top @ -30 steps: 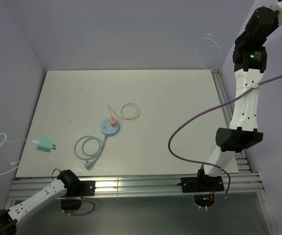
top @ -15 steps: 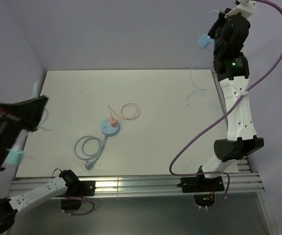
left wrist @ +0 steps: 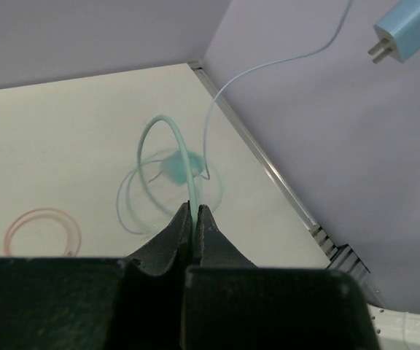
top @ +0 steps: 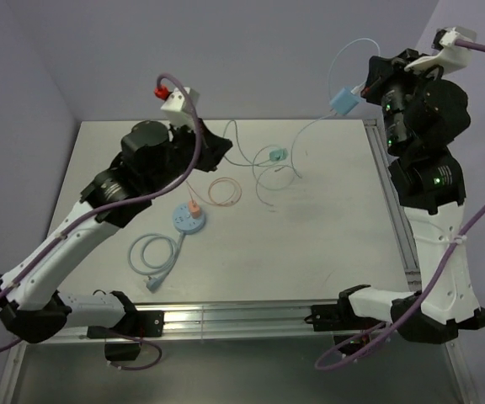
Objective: Insert the plug
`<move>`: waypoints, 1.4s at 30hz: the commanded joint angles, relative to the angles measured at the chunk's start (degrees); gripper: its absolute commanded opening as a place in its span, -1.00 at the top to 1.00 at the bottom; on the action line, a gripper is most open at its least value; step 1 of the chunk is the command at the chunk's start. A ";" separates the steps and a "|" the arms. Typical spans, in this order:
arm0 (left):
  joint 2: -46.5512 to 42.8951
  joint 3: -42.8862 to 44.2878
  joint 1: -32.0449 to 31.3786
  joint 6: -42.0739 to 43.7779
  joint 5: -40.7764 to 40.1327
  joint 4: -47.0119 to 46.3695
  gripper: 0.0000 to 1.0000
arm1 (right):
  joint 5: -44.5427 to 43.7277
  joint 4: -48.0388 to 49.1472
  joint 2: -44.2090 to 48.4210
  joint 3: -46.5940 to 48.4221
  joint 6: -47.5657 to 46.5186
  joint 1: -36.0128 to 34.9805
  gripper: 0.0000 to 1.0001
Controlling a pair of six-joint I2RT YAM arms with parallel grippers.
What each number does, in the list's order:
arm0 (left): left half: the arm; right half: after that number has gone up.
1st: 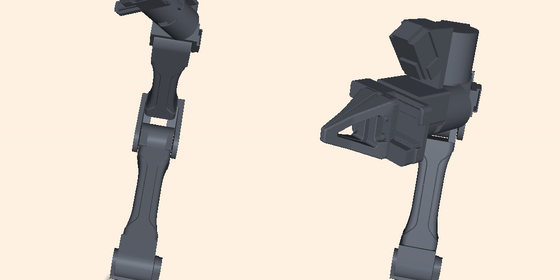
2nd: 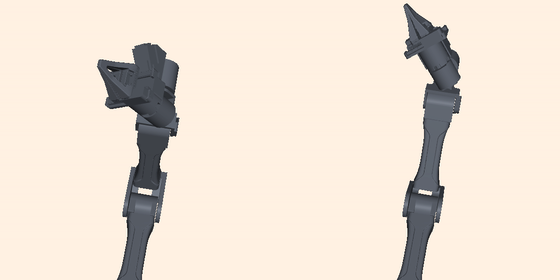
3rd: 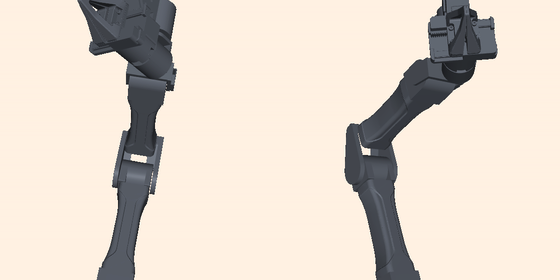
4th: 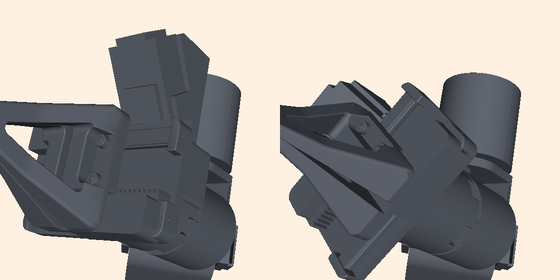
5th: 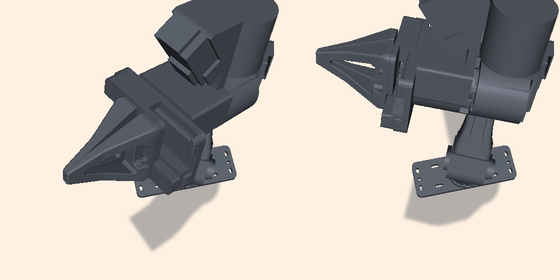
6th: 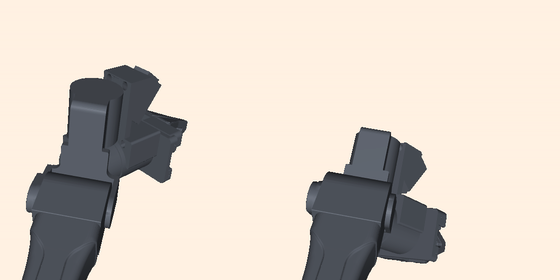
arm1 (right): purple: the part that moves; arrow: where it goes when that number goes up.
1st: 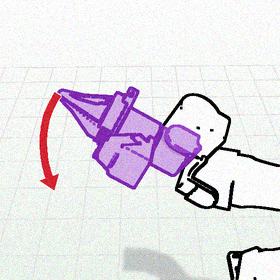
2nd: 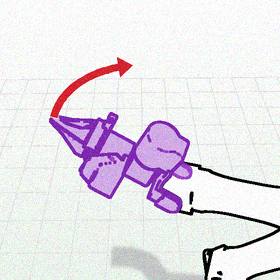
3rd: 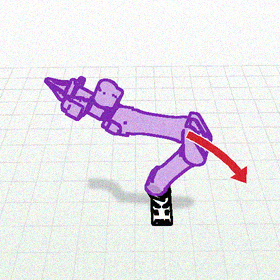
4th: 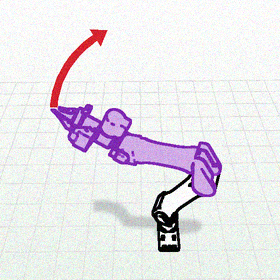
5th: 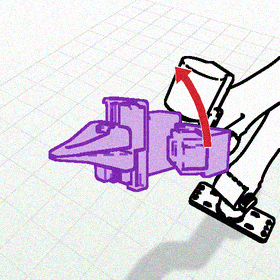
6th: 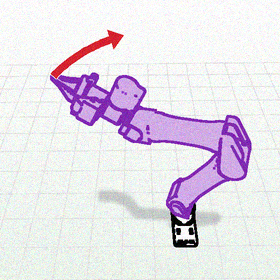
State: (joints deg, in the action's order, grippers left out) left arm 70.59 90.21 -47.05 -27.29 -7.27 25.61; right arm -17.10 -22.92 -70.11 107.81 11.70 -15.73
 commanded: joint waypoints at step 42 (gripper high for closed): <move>75.31 42.87 29.28 -35.81 57.36 -43.43 0.99 | 13.85 -11.80 35.12 -32.57 11.32 -0.36 1.00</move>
State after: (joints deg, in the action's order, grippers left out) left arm 146.19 133.10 -19.92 -57.36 46.02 -6.70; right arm -4.86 -35.22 -35.90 76.86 21.85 -15.77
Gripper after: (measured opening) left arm 0.024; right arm 0.018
